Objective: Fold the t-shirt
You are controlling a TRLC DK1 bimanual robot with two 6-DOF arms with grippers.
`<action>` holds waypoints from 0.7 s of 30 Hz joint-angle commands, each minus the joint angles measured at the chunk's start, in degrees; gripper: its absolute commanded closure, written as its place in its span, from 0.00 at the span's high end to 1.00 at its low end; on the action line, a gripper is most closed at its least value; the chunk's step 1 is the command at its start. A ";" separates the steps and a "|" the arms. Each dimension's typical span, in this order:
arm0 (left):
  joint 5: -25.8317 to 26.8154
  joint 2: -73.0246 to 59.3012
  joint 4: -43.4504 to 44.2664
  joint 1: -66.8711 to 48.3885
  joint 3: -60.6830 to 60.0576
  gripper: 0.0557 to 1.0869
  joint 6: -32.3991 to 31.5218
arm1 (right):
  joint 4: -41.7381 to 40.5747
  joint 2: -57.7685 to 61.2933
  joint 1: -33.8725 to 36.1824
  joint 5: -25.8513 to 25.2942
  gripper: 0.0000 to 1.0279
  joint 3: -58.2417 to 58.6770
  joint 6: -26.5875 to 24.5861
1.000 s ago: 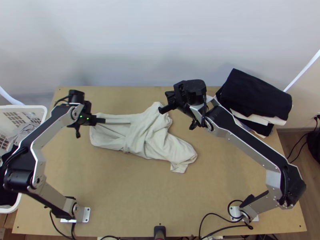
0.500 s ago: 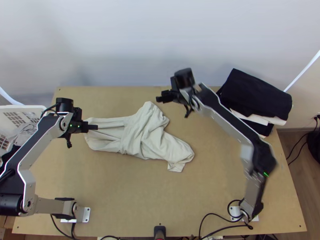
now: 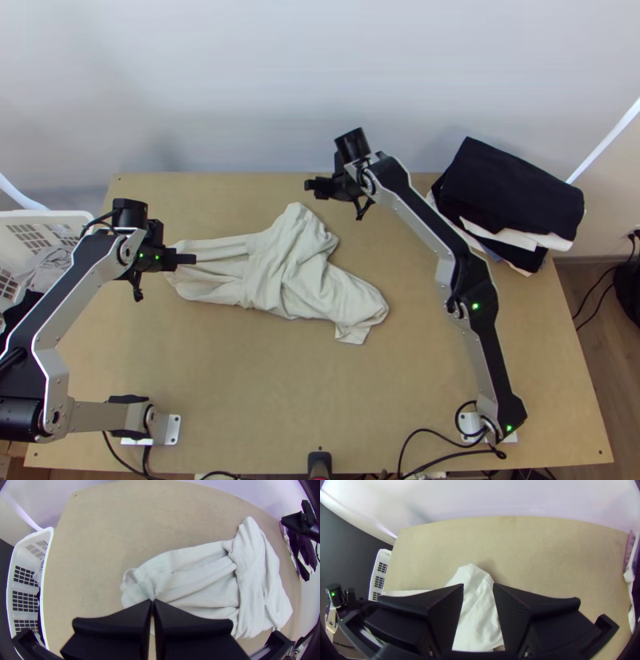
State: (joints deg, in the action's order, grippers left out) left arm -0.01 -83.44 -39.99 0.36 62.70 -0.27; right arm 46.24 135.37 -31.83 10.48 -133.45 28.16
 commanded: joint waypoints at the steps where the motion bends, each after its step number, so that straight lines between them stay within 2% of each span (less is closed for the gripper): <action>1: 0.27 1.70 -1.85 -0.36 1.82 0.03 -1.13 | 0.52 2.71 0.11 0.51 0.40 -0.59 1.37; 21: 0.19 3.55 -5.28 -0.80 4.63 0.03 -3.42 | -1.50 8.95 -0.16 2.62 0.40 0.03 1.19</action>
State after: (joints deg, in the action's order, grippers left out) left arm -0.01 -81.45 -44.29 -0.05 65.60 -2.44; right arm 45.10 142.78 -31.81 12.53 -133.45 28.53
